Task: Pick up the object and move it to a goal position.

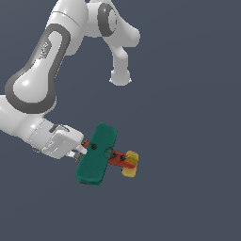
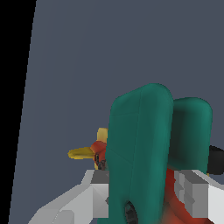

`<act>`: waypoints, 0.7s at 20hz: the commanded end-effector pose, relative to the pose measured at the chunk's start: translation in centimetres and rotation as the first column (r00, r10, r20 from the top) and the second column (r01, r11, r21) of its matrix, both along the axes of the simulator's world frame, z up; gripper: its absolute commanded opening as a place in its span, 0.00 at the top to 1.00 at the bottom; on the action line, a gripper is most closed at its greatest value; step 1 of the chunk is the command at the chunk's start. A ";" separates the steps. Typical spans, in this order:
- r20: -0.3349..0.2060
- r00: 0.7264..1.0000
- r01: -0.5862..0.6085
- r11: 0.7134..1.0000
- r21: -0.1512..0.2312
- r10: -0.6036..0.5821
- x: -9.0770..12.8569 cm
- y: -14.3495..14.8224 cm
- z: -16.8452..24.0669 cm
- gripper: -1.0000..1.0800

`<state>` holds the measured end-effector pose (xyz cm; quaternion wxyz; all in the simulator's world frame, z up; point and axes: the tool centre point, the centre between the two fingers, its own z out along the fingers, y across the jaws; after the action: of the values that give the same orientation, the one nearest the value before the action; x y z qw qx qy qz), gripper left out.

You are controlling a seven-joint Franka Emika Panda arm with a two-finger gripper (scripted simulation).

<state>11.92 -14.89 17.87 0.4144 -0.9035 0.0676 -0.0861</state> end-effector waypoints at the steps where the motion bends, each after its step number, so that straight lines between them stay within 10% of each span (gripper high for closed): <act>1: 0.016 1.000 0.007 1.000 0.019 -0.007 0.3 -0.5 -0.3 0.38; 14: 0.043 0.999 0.023 0.998 0.054 -0.025 0.8 -1.6 -1.1 0.38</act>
<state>12.64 -16.49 16.81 0.4379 -0.8896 0.0718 -0.1081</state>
